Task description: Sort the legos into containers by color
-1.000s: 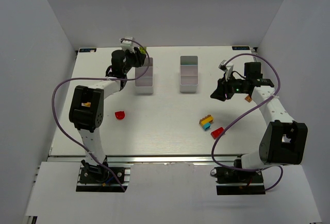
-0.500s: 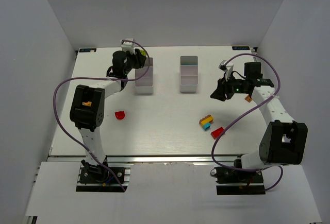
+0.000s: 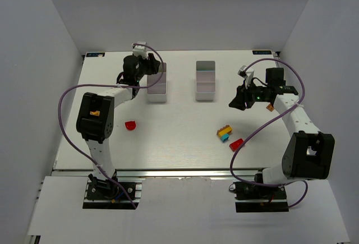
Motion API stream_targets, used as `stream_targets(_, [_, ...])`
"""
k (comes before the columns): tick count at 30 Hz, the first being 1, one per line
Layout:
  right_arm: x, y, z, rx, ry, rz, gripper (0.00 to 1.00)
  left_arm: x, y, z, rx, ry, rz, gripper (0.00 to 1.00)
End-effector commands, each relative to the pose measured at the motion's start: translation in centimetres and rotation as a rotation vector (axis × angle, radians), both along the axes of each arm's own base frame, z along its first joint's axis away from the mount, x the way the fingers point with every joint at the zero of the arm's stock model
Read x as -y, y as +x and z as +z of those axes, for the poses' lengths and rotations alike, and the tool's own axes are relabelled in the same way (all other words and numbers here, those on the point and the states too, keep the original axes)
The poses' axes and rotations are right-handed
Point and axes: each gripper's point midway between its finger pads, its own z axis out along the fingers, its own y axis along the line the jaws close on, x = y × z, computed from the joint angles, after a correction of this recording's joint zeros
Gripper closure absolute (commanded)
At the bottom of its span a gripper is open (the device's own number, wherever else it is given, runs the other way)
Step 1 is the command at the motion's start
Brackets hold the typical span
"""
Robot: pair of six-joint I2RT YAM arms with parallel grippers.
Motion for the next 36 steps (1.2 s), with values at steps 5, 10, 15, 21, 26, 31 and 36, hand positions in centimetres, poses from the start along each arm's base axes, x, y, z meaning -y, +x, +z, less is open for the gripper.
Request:
stream_targets(5, [0.0, -0.2, 0.7, 0.029, 0.002, 0.003, 0.54, 0.2, -2.7, 8.2, 0.07, -0.047, -0.031, 0.58])
stream_targets(10, [0.3, -0.6, 0.5, 0.017, -0.03, 0.013, 0.5, -4.1, -6.3, 10.8, -0.037, -0.201, 0.028, 0.73])
stream_targets(15, [0.9, -1.3, 0.0, 0.049, -0.109, 0.106, 0.31, -9.7, -10.4, 8.8, -0.228, -0.345, 0.08, 0.36])
stream_targets(21, [1.6, -3.0, -0.6, 0.192, -0.214, 0.297, 0.23, -13.5, -15.5, 6.7, -0.326, -0.307, 0.238, 0.02])
stream_targets(26, [-0.3, -4.5, -0.5, 0.224, -0.196, 0.414, 0.22, -17.4, -18.7, 5.3, -0.361, -0.253, 0.487, 0.02])
stream_targets(31, [-3.2, -5.6, -2.3, 0.205, -0.269, 0.476, 0.23, -19.4, -19.7, 2.0, -0.495, -0.239, 0.594, 0.21])
stream_targets(36, [-5.2, -5.5, -2.3, 0.177, -0.221, 0.449, 0.24, -20.1, -17.9, -1.9, -0.708, -0.213, 0.615, 0.67])
